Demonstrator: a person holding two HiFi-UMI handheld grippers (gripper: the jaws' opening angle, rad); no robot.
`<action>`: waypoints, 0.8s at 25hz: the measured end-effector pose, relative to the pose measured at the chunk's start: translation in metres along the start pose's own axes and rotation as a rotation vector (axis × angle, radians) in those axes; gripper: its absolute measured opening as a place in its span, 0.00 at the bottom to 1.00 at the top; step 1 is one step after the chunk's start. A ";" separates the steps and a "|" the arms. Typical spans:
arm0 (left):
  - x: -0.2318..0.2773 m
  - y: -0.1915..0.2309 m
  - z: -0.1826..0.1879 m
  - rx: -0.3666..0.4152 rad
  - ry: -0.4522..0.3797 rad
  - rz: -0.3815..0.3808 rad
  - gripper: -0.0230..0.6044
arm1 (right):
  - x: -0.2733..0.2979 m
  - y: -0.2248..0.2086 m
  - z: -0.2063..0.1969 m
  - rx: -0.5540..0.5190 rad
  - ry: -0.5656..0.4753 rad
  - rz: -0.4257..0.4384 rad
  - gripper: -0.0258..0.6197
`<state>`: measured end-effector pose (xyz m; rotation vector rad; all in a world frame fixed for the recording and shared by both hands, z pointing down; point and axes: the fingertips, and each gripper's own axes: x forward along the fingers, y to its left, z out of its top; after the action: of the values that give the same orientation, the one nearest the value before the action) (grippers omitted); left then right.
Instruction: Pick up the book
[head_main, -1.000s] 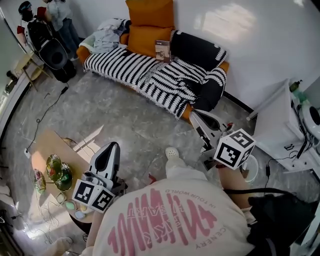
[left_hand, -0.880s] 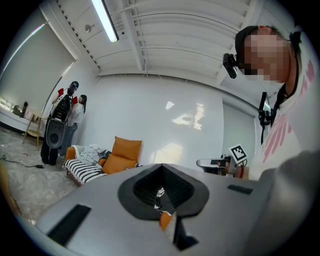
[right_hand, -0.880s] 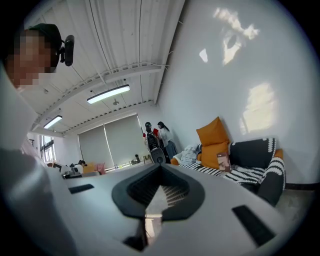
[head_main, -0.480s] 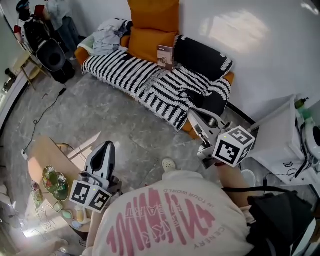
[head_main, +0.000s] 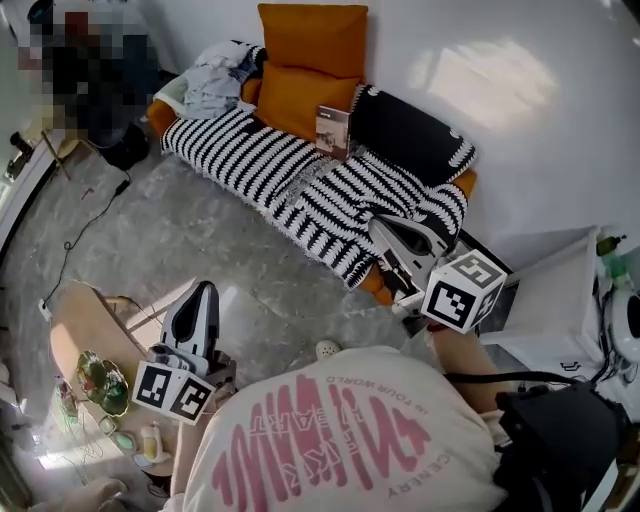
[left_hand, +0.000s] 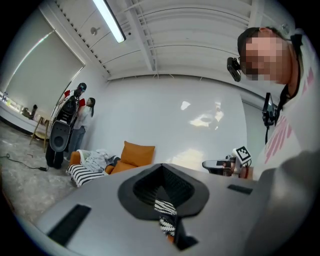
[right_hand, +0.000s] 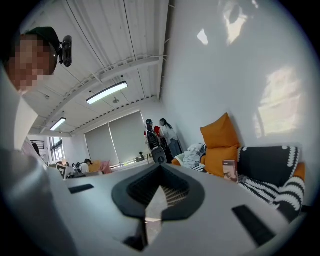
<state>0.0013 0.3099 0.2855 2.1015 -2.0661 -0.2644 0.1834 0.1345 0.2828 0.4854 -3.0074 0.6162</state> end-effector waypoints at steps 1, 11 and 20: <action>0.007 0.000 0.000 0.002 -0.002 0.004 0.05 | 0.003 -0.006 0.003 0.000 0.000 0.009 0.05; 0.057 0.003 0.002 0.049 0.002 0.056 0.05 | 0.034 -0.063 0.013 0.037 -0.001 0.052 0.05; 0.062 0.005 -0.005 0.052 0.031 0.069 0.05 | 0.035 -0.070 0.006 0.062 0.006 0.059 0.05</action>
<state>-0.0013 0.2475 0.2914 2.0442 -2.1446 -0.1688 0.1719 0.0610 0.3069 0.3981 -3.0146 0.7154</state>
